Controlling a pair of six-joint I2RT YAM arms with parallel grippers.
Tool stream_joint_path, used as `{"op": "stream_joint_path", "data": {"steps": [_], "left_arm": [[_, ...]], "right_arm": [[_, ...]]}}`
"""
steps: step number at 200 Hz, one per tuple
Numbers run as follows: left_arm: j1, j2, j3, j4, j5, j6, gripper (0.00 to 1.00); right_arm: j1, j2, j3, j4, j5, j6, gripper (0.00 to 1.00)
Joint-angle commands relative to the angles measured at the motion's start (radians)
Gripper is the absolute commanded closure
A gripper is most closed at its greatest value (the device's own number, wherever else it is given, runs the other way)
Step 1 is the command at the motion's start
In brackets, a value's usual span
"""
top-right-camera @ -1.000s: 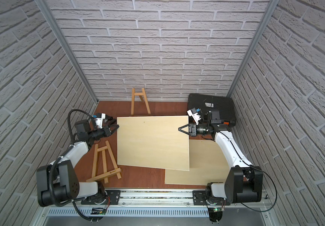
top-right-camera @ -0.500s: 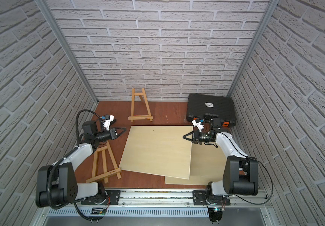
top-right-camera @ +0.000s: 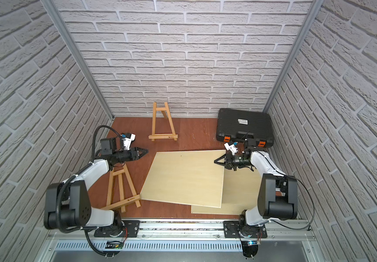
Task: Disassemble the easel
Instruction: Place the drawing board on the drawing board.
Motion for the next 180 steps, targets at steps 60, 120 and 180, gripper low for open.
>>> {"op": "stream_joint_path", "data": {"steps": [60, 120, 180], "left_arm": [[-0.058, 0.124, 0.07, -0.176, -0.129, 0.078, 0.51], [-0.102, 0.149, 0.082, -0.229, -0.246, 0.09, 0.48], [-0.118, 0.169, 0.086, -0.251, -0.271, 0.084, 0.48]], "right_arm": [[-0.01, 0.037, 0.04, 0.032, 0.373, -0.165, 0.69], [-0.014, 0.057, 0.036, 0.055, 0.373, -0.159, 0.62], [-0.023, 0.074, 0.04, 0.044, 0.456, -0.144, 0.47]]}}
